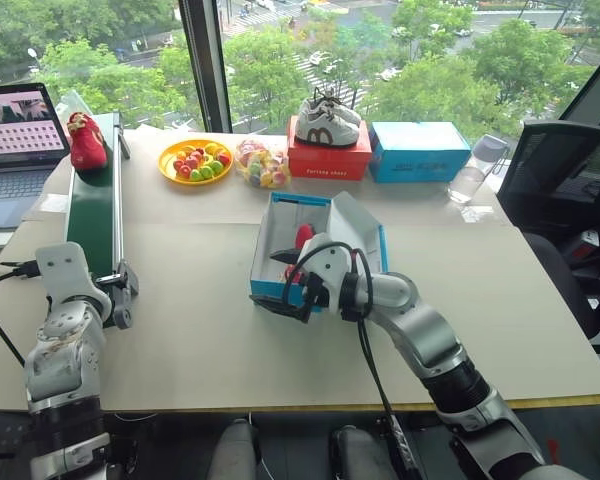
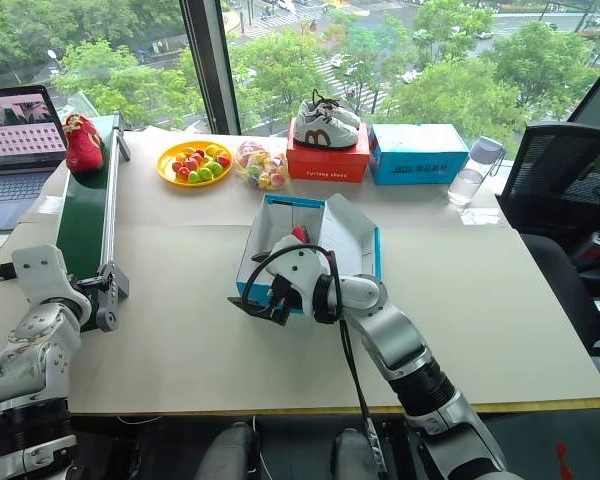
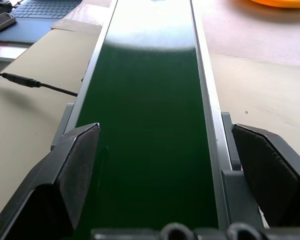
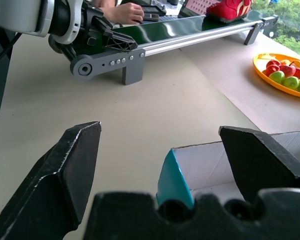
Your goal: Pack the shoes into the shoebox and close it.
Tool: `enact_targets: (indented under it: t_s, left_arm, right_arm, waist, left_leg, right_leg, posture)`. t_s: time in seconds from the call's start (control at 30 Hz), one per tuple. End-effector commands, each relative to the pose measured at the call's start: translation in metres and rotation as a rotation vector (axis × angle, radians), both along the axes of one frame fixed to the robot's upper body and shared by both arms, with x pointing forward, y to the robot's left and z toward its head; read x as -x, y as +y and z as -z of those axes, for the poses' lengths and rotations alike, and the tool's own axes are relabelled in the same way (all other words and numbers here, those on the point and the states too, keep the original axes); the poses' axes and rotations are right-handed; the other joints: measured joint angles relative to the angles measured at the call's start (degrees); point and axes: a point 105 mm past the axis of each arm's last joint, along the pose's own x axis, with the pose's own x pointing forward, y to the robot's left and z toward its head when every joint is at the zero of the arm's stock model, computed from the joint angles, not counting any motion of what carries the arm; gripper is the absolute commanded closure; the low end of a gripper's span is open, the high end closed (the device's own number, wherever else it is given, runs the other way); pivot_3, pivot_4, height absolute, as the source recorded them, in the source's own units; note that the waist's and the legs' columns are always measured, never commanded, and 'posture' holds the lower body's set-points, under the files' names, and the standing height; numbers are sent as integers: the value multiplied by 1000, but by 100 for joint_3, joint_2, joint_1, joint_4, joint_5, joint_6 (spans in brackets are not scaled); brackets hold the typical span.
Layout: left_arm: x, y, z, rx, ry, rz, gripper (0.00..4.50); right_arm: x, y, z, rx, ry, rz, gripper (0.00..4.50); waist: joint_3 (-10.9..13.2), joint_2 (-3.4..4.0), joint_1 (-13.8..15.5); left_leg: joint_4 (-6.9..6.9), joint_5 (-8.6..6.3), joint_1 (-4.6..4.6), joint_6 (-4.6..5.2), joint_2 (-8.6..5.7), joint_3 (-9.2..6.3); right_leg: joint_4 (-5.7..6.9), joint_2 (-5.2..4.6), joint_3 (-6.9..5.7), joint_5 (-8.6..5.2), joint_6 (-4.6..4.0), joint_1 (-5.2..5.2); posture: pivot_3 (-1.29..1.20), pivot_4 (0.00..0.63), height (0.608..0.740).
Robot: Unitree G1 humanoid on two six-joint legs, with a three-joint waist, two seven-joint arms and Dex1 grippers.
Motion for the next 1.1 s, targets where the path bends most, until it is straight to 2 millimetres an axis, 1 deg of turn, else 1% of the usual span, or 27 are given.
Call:
enact_targets:
  t_s: [0.03,0.23,0.33,0.5,0.67,0.8,1.1]
  left_arm:
    - [2,6,-8,-33,-21,-16,0]
    - [2,9,-9,-40,-20,-21,0]
    - [1,10,-13,-45,-30,-23,0]
    - [-4,6,-25,-47,-43,1,0]
    - [-4,9,-34,-54,-52,-8,0]
    - [-4,9,-48,-74,-78,-5,0]
    - [-2,15,-48,-69,-75,-29,0]
  right_arm:
    - [0,0,-13,-35,-55,6,37]
    - [0,1,-9,-24,-53,12,37]
    - [0,1,-10,-25,-55,14,37]
    - [-1,1,-11,-24,-61,22,37]
    - [-1,2,-11,-23,-64,23,37]
    - [-2,1,-12,-29,-65,31,37]
    - [-5,0,-11,-32,-61,48,37]
  waist:
    - [0,0,0]
    - [0,0,0]
    - [0,0,0]
    - [0,0,2]
    - [0,-1,2]
    - [0,-1,-1]
    - [-1,-1,-1]
  left_leg:
    - [0,0,0,0,0,0]
    - [0,0,2,0,0,1]
    - [0,0,2,0,0,1]
    - [0,0,2,-1,0,1]
    - [0,1,1,-1,0,1]
    - [0,1,1,-2,0,1]
    - [0,2,2,-2,0,1]
  right_leg:
    - [0,0,0,0,0,0]
    - [1,0,0,0,0,0]
    - [1,0,0,0,0,1]
    - [2,0,0,0,0,0]
    - [2,0,0,0,0,1]
    - [2,0,0,0,0,0]
    - [3,0,0,0,0,0]
  posture:
    - [0,150,740]
    - [0,150,740]
    - [0,150,740]
    - [0,150,740]
    - [0,150,740]
    - [0,150,740]
    - [0,150,740]
